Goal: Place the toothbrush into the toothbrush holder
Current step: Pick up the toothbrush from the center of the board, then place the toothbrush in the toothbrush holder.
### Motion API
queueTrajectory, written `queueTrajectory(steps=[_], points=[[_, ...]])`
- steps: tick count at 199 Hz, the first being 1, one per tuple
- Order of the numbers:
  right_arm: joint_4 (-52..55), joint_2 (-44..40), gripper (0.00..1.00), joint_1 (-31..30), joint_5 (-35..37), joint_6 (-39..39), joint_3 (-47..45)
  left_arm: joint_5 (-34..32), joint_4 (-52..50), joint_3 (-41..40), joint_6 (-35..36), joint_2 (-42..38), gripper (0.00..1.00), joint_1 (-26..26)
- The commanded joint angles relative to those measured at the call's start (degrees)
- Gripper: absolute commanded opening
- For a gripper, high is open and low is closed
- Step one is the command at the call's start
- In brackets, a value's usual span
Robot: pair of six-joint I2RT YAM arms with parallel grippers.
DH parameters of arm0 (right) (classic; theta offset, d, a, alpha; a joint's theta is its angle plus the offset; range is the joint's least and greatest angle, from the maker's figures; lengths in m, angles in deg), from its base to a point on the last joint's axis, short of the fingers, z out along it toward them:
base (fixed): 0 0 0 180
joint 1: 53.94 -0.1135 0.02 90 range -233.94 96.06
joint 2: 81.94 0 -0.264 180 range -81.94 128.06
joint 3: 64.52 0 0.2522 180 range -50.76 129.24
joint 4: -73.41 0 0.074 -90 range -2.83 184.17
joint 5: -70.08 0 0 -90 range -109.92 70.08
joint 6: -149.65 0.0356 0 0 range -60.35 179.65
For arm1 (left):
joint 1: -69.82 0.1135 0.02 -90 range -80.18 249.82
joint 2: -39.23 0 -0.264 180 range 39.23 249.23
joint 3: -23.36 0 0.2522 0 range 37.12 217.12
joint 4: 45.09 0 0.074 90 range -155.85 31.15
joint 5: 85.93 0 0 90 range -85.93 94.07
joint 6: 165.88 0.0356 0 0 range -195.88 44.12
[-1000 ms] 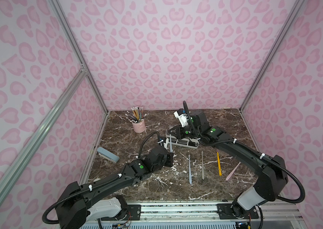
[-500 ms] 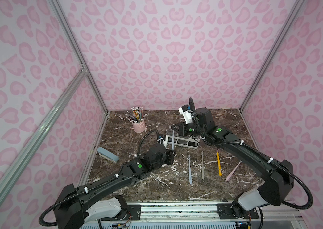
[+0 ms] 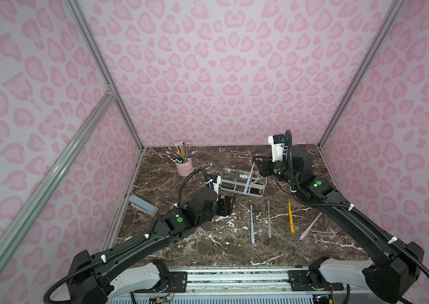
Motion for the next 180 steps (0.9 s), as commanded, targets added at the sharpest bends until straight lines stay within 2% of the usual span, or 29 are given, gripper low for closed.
queueTrajectory(steps=[1, 10, 34, 92, 180], points=[[-5.0, -2.1, 0.0, 0.05, 6.86, -2.33, -2.51, -3.04, -1.88, 1.75, 0.92, -0.52, 0.78, 0.0], [-6.71, -3.06, 0.0, 0.08, 8.6, -2.69, -4.03, -3.87, -2.49, 2.12, 0.79, -0.65, 0.82, 0.09], [-10.93, -5.2, 0.0, 0.2, 13.26, -4.16, -8.2, -4.44, -3.5, 3.0, 0.72, -1.06, 0.86, 0.14], [-20.8, -6.99, 0.0, 0.16, 19.26, -6.86, -14.5, -4.85, -3.43, 2.49, 0.48, -1.09, 0.86, 0.35], [-27.39, -0.61, 0.0, 0.11, 19.91, -10.13, -15.14, -4.81, -2.14, 1.76, 0.21, -0.67, 0.86, 0.35]])
